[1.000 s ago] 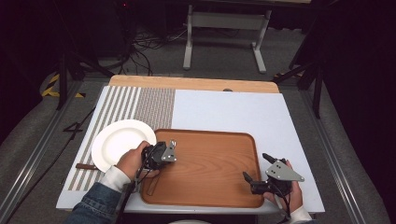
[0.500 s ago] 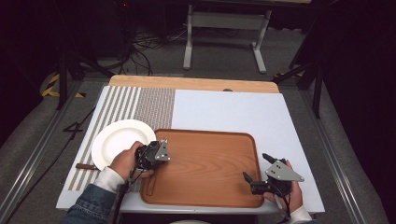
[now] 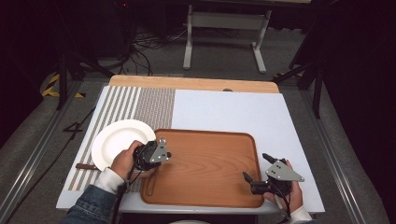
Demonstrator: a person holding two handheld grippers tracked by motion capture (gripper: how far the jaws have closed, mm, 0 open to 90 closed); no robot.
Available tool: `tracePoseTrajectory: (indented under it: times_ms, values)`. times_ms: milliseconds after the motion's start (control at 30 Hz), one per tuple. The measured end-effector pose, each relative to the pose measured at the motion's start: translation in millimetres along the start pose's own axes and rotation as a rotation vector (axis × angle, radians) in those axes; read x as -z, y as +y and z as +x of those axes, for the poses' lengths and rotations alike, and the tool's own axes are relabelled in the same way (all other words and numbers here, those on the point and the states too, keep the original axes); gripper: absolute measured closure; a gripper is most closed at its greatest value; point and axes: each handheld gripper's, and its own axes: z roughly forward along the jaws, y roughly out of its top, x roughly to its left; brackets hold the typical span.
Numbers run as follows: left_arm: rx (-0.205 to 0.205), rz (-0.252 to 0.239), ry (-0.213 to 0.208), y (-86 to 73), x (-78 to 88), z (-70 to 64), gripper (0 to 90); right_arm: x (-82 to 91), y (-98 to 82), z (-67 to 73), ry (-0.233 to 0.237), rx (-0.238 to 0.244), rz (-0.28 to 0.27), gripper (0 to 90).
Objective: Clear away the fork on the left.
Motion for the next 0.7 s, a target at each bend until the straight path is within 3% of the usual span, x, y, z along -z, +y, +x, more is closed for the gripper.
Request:
tracePoseTrajectory:
  times_ms: [67,233,333,467,700]
  values:
    - [0.012,-0.051,-0.005,1.0,0.7,-1.6,89.6,-0.1,0.1,0.2,0.002,0.002,0.000,5.6]
    - [0.002,-0.097,-0.002,5.8,-0.7,-7.7,88.8,0.1,0.2,0.5,0.007,0.000,-0.002,5.6]
    - [0.023,-0.145,-0.008,4.7,1.0,-7.0,87.0,0.4,0.4,0.9,0.005,0.002,-0.005,5.6]
    - [0.033,-0.192,0.016,5.0,2.9,-8.0,77.8,1.7,0.9,1.5,0.011,0.007,-0.019,5.6]
    - [0.036,-0.260,0.020,6.0,8.5,-9.7,64.8,2.6,1.8,3.4,0.018,0.021,-0.026,5.6]
